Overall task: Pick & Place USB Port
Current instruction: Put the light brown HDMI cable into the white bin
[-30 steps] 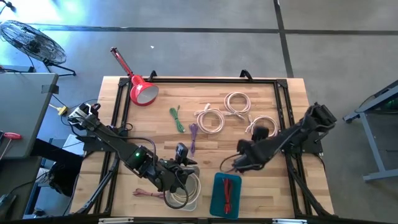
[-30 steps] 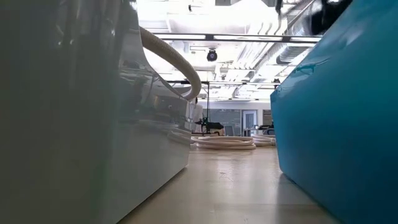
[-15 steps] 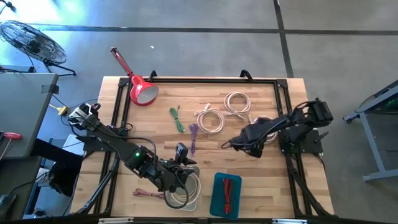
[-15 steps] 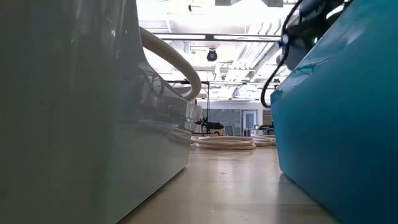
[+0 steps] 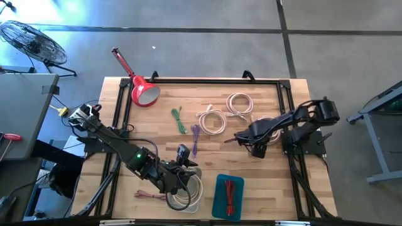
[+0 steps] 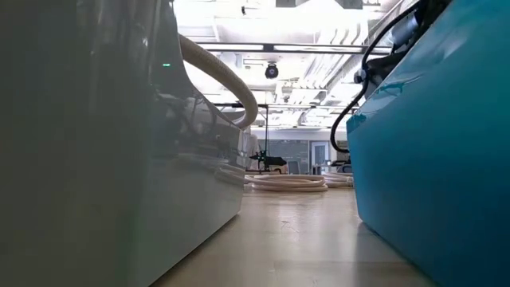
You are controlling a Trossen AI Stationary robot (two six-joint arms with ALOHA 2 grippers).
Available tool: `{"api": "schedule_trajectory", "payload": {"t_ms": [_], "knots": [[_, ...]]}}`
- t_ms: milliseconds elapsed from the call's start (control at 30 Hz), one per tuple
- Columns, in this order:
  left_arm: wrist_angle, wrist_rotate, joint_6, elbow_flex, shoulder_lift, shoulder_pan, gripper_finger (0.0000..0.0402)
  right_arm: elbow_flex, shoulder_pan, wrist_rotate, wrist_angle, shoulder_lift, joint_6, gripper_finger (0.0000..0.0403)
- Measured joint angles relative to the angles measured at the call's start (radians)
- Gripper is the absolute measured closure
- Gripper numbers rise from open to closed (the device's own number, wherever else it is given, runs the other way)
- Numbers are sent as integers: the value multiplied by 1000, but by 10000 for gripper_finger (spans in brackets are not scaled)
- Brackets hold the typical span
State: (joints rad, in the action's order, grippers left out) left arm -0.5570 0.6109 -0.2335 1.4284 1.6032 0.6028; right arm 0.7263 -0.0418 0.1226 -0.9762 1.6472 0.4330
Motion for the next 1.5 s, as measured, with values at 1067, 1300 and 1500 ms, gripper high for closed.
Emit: {"api": "schedule_trajectory", "payload": {"t_ms": [1067,1300,1500], "knots": [[-22,-1,4,0,0,0,239,2,-27,4,23,-19,-23,388],[-22,1,4,0,0,0,239,1,-130,82,43,-160,81,402],[-22,7,4,0,0,0,239,1,-198,100,31,-247,140,402]]}}
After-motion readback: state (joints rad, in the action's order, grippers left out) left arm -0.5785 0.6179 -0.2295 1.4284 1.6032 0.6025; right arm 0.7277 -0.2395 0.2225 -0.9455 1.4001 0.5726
